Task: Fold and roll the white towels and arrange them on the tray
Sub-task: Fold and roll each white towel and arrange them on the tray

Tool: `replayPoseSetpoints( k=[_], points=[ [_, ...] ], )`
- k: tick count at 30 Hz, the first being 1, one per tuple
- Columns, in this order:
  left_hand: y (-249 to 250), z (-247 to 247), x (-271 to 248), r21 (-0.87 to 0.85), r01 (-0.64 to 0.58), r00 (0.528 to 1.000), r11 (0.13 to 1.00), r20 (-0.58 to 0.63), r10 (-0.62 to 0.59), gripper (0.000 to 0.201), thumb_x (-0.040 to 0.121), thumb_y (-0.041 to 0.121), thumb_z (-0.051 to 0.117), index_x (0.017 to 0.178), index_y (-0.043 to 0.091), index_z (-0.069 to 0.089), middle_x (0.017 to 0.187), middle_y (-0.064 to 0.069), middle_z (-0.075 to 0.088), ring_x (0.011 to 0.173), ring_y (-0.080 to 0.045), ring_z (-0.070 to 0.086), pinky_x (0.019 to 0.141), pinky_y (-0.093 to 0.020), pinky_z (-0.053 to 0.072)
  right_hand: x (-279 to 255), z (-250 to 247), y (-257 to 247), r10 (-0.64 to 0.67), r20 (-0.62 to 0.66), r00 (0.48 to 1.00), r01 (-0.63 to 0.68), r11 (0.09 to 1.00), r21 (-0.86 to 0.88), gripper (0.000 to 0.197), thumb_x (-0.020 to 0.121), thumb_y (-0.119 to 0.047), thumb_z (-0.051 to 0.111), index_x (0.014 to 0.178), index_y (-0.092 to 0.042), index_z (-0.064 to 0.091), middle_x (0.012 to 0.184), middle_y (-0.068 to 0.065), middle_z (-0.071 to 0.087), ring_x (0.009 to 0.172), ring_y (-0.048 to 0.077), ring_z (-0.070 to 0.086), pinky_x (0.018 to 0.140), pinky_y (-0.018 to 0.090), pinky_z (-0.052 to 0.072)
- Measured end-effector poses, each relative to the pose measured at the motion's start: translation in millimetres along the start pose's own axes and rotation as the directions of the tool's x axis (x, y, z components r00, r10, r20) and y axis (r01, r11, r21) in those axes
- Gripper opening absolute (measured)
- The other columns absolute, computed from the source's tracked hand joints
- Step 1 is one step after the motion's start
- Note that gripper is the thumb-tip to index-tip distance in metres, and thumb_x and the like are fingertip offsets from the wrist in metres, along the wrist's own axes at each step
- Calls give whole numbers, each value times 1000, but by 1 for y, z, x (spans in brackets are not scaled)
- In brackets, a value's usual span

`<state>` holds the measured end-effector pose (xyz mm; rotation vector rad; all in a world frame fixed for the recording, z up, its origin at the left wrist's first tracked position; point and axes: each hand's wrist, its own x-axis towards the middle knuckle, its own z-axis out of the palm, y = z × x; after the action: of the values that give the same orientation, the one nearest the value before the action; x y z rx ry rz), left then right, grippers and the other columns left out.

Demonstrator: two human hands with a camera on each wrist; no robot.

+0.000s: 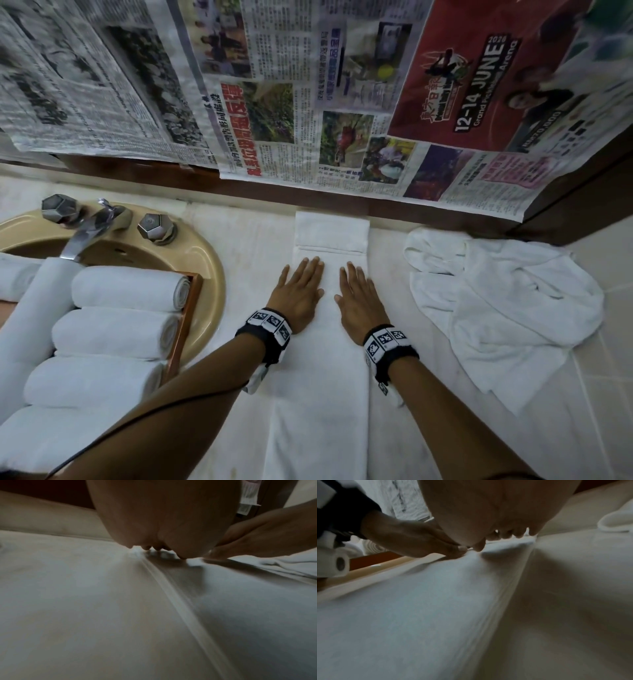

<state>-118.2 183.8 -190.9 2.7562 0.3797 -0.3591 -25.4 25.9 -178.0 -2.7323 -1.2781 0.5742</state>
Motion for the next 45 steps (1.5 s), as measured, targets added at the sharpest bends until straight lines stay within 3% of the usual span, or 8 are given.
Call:
replayPoseSetpoints(
  k=[6, 9, 16, 22, 27, 32, 37, 45],
  points=[
    [-10, -2, -15, 28, 63, 998, 998, 11, -63, 61, 105, 41, 13, 155, 22, -14, 162, 7, -19, 149, -15, -17, 122, -48, -5, -16, 1, 8, 99, 70, 993, -99, 995, -9, 64, 106, -36, 22, 154, -7, -8, 161, 8, -18, 150, 25, -14, 122, 41, -3],
    [9, 5, -32, 27, -16, 1000, 1000, -14, 16, 60, 106, 36, 16, 156, 18, -11, 162, 3, -18, 150, -16, -16, 122, -45, -5, -40, 7, -9, 1, 43, 999, -3, 998, 56, 64, 106, -37, 20, 155, -8, -8, 160, 6, -19, 149, 22, -15, 123, 39, -3],
    [-1, 18, -55, 74, -13, 999, 997, 39, 10, 61, 102, 47, 6, 155, 25, -15, 161, 9, -21, 149, -13, -19, 122, -47, -6, -70, 33, 2, 13, 12, 1000, -13, 1000, -8, 82, 89, -56, -15, 155, -9, 1, 161, 4, -12, 150, 21, -9, 123, 41, 0],
    [27, 24, -77, 56, -80, 996, 995, 32, 78, 60, 105, 41, 12, 156, 22, -13, 160, 6, -21, 148, -15, -20, 121, -43, -9, -87, 33, -16, -58, -4, 998, 58, 998, -33, 70, 96, -43, 2, 155, -7, 9, 162, 8, -2, 151, 25, 2, 122, 40, 12],
    [9, 31, -94, 68, -24, 1000, 997, 1, 24, 61, 105, 44, 15, 156, 25, -12, 160, 9, -20, 149, -14, -16, 121, -44, -9, -101, 39, 5, 48, 26, 999, -46, 997, -66, 64, 103, -43, 12, 145, -5, 42, 154, 12, 36, 140, 27, 39, 112, 39, 22],
    [38, 37, -107, 34, -57, 998, 998, 27, 56, 61, 105, 45, 12, 155, 23, -14, 160, 7, -23, 147, -13, -22, 120, -40, -12, -111, 48, -7, -121, -46, 992, 118, 991, -69, 65, 100, -46, 9, 156, -13, 10, 163, 4, 0, 151, 21, 0, 122, 36, 2],
    [16, 40, -114, 88, -30, 999, 996, 19, 28, 63, 104, 51, 12, 156, 25, -11, 162, 8, -19, 149, -12, -18, 122, -47, -4, -118, 49, 5, 28, -22, 999, -30, 997, -65, 67, 103, -45, 5, 148, -7, 38, 156, 11, 33, 142, 28, 34, 112, 39, 19],
    [47, 63, -153, 36, -69, 997, 997, 17, 69, 60, 105, 44, 13, 155, 23, -14, 159, 7, -25, 148, -14, -23, 119, -41, -15, -156, 78, -16, -169, -28, 985, 164, 978, -132, 64, 102, -50, 14, 152, -12, 26, 161, 6, 20, 147, 24, 24, 113, 41, 14]
  ],
)
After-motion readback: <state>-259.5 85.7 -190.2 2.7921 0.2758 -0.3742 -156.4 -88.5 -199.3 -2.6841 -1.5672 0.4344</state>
